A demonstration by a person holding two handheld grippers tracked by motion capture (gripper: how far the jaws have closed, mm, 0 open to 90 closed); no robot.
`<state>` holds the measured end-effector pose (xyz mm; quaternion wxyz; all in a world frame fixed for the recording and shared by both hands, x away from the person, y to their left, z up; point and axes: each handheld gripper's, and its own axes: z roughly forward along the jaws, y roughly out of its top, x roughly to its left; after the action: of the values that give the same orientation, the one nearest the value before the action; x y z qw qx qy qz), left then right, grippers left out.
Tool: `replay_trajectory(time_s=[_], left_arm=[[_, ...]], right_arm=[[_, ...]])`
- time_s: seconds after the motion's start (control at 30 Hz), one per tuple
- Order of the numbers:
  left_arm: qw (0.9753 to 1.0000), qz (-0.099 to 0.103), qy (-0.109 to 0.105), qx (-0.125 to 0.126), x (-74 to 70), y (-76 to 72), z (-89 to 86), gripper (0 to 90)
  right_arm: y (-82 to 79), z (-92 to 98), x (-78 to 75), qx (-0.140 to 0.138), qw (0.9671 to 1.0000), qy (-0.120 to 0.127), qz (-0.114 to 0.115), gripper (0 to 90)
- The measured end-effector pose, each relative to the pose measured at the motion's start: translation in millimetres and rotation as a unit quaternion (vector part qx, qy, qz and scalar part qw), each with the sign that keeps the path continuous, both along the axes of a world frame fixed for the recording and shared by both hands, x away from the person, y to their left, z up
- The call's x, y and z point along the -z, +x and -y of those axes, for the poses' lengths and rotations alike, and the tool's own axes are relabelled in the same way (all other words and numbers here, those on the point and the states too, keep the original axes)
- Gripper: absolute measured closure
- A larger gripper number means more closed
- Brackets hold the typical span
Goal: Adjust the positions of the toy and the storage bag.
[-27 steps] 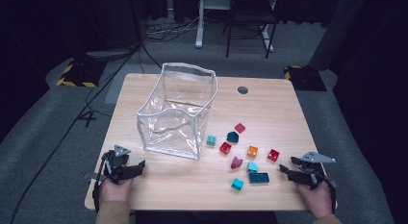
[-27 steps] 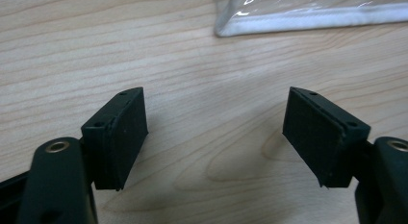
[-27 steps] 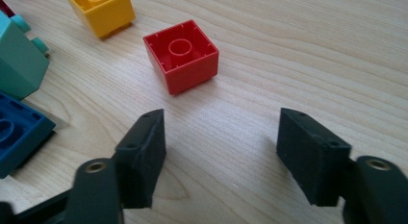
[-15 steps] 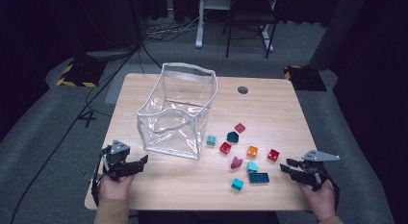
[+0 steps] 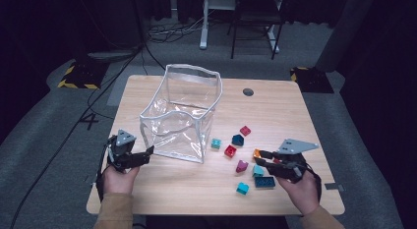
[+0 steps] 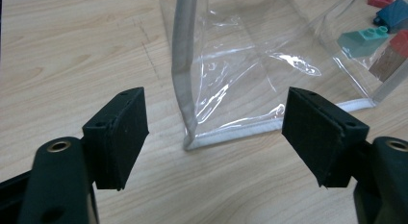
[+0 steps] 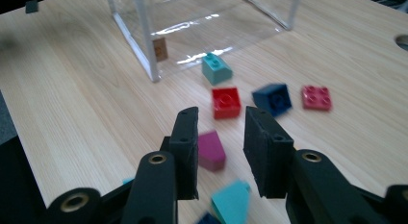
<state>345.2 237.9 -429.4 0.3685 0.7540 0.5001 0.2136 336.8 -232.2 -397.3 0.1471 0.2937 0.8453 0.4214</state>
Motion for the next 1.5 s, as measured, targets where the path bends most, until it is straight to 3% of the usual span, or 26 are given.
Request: replay_trajectory(time_s=[0.1, 0.2, 0.23, 0.3, 0.37, 0.4, 0.43, 0.53, 0.7, 0.8, 0.83, 0.87, 0.9, 1.0, 1.13, 1.23, 1.37, 1.43, 1.5], left_arm=[[1.0000, -0.005, 0.005, -0.004, 1.4, 8.4, -1.7, 27.7], [1.0000, -0.005, 0.002, -0.003, 2.5, 11.7, -4.3, 29.2], [1.0000, -0.002, -0.002, 0.001, 2.8, 13.1, -6.2, 33.6], [1.0000, -0.001, -0.002, 0.006, 2.7, 13.5, -6.7, 38.0], [0.9999, 0.001, 0.002, 0.015, 3.5, 15.7, -6.3, 51.4], [0.9999, 0.001, 0.002, 0.015, 3.5, 15.7, -6.3, 55.0], [0.9999, -0.008, 0.006, 0.012, 5.4, 19.0, -6.5, 59.1], [0.9998, -0.017, 0.006, 0.012, 8.2, 21.1, -7.8, 70.0], [0.9998, -0.012, 0.016, 0.009, 8.0, 19.4, -9.8, 82.8], [0.9998, -0.013, 0.011, 0.014, 8.1, 17.8, -11.1, 85.0], [0.9997, -0.014, 0.014, 0.014, 7.8, 16.3, -10.5, 86.1], [0.9997, -0.014, 0.014, 0.014, 7.8, 16.3, -10.5, 86.5], [0.9997, -0.013, 0.015, 0.015, 7.7, 15.4, -10.0, 86.8], [0.9994, -0.014, 0.025, 0.020, 6.5, 9.7, -9.8, 87.0], [0.9992, -0.018, 0.017, 0.033, 6.8, -0.8, -6.8, 87.1], [0.9982, -0.018, 0.031, 0.048, 5.3, -14.8, 0.7, 87.1], [0.9972, -0.024, 0.004, 0.071, 6.9, -37.0, 6.8, 87.2], [0.9960, -0.027, 0.008, 0.085, 6.3, -52.4, 15.3, 87.2], [0.9955, -0.025, 0.013, 0.090, 6.0, -56.8, 19.3, 87.2]], right_arm=[[6.0, -32.1, -2.6, -0.016, 0.9999, -0.005, 0.002, 66.0], [8.8, -48.5, -2.8, -0.022, 0.9997, -0.003, 0.006, 64.4], [12.0, -65.0, -1.6, -0.027, 0.9996, 0.000, 0.003, 61.4], [13.6, -73.7, -0.4, -0.028, 0.9996, -0.002, 0.006, 59.5], [18.9, -99.9, 3.9, -0.031, 0.9993, -0.013, 0.015, 58.3], [18.9, -99.9, 3.9, -0.031, 0.9993, -0.013, 0.015, 58.3], [23.5, -115.2, 7.0, -0.035, 0.9991, -0.017, 0.018, 58.3], [28.9, -127.5, 11.3, -0.031, 0.9991, -0.026, 0.016, 59.0], [42.6, -147.9, 23.3, -0.024, 0.9990, -0.039, 0.001, 61.9], [47.1, -158.1, 27.4, -0.025, 0.9987, -0.042, -0.010, 66.8], [48.9, -164.2, 30.0, -0.024, 0.9980, -0.058, -0.011, 78.0], [48.9, -164.2, 30.0, -0.024, 0.9980, -0.058, -0.011, 78.0], [50.5, -166.2, 31.1, -0.021, 0.9975, -0.065, -0.016, 85.6], [49.6, -163.8, 30.5, -0.019, 0.9976, -0.063, -0.022, 86.9], [42.6, -152.1, 31.3, -0.030, 0.9978, -0.050, -0.031, 87.1], [33.0, -142.0, 31.5, -0.039, 0.9975, -0.042, -0.042, 87.0], [15.3, -126.3, 32.0, -0.052, 0.9969, -0.036, -0.047, 86.9], [1.6, -112.2, 33.1, -0.059, 0.9966, -0.028, -0.050, 86.9], [-2.8, -107.2, 33.5, -0.061, 0.9965, -0.025, -0.051, 86.9]])
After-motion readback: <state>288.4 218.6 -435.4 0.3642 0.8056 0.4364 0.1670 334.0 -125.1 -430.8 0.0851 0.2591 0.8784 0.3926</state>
